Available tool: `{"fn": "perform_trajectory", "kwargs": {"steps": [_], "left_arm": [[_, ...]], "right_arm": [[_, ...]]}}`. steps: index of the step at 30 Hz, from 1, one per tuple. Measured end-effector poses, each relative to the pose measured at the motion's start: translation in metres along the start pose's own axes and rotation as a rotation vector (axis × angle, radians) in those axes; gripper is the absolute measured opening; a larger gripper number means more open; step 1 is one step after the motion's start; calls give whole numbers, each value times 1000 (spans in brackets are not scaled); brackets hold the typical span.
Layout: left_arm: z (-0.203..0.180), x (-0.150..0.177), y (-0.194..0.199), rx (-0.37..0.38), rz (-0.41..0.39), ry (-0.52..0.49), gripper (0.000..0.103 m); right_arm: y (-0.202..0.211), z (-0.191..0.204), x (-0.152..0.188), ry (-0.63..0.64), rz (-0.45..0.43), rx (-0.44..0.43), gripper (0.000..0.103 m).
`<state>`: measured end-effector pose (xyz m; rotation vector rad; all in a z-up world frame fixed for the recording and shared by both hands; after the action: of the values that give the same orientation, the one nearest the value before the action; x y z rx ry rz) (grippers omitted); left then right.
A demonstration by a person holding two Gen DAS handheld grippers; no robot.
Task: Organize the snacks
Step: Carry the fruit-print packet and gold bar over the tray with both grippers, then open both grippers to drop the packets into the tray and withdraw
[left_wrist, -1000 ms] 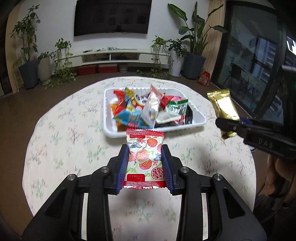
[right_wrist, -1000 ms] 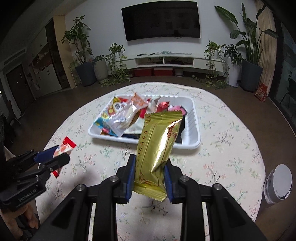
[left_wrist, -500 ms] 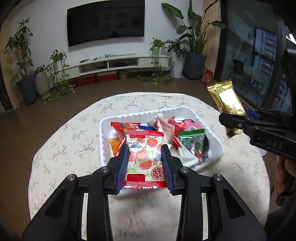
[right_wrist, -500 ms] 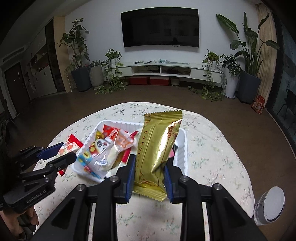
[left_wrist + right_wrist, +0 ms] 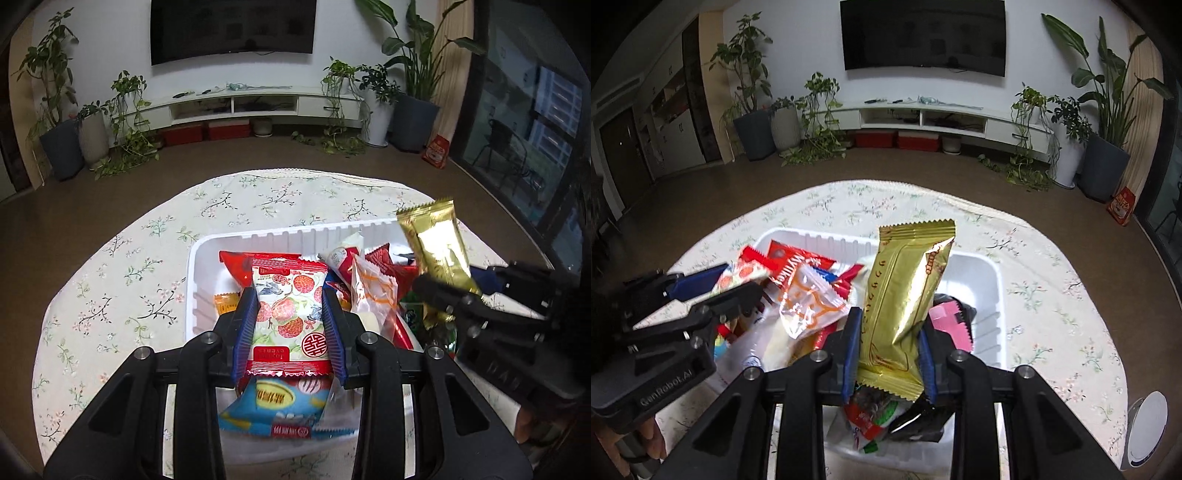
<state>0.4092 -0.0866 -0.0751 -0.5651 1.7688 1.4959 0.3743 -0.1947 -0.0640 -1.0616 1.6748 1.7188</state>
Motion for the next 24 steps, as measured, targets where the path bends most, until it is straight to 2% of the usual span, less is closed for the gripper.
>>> {"fn": "perform_trajectory", "kwargs": {"steps": [24], "left_arm": [[10,10,-33,-60,1,4,35]], "right_arm": [[-29,4,15,3,45,9,31]]}}
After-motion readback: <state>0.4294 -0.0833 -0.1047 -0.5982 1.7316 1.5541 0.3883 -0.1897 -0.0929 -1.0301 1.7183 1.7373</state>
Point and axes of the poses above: each gripper's, at about its wrist camera, not at the fingertips, and y roughly against the way its jaws point, z to its left, x to its underside, the point moved 8 cm from there along -y, roughly the way its jaws point, and after that the axes turned 6 degrees about -z, right-handed, at the moved point
